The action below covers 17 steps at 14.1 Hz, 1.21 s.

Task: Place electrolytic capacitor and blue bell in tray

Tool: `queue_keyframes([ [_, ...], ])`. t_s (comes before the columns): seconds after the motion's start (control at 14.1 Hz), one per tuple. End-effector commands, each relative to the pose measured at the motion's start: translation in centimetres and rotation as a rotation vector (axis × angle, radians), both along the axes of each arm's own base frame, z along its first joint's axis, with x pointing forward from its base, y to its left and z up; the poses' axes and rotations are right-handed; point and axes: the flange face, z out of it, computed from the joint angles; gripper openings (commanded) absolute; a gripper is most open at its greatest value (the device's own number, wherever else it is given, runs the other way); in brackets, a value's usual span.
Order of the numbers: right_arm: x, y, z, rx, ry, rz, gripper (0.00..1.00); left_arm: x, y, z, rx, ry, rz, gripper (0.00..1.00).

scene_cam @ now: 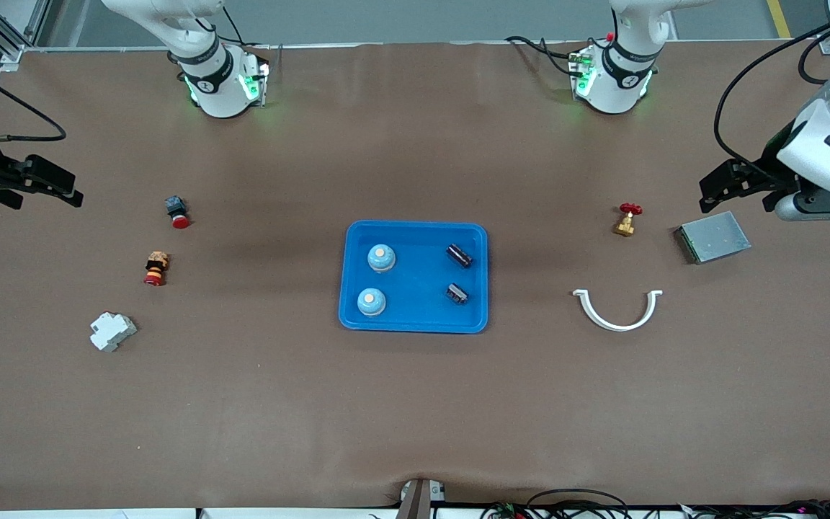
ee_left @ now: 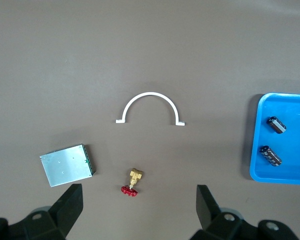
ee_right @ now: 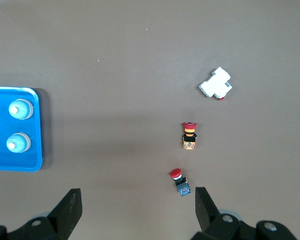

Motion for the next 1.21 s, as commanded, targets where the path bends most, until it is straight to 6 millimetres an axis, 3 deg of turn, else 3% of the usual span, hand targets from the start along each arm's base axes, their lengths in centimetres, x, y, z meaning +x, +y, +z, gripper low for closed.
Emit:
queue_keyframes([
  [0.0, -0.6, 0.2, 0.4, 0.006, -0.015, -0.013, 1.0, 0.4, -0.1, 0.3, 0.016, 0.004, -0.025, 1.0],
  [0.21, -0.6, 0.0, 0.3, 0.006, -0.012, -0.016, 1.0, 0.3, -0.7, 0.4, 0.016, 0.004, -0.028, 1.0],
  [0.43, -0.5, 0.0, -0.6, 0.006, -0.005, -0.017, 1.0, 0.3, 0.1, 0.4, 0.016, 0.005, -0.016, 1.0],
  [0.92, -0.6, -0.6, -0.3, 0.0, -0.011, -0.023, 1.0, 0.6, 0.9, -0.1, 0.018, 0.014, -0.005, 1.0],
  [1.14, -0.7, -0.7, 0.1, -0.022, -0.02, -0.01, 1.0, 1.0, 2.7, -0.6, 0.02, 0.024, 0.017, 1.0],
])
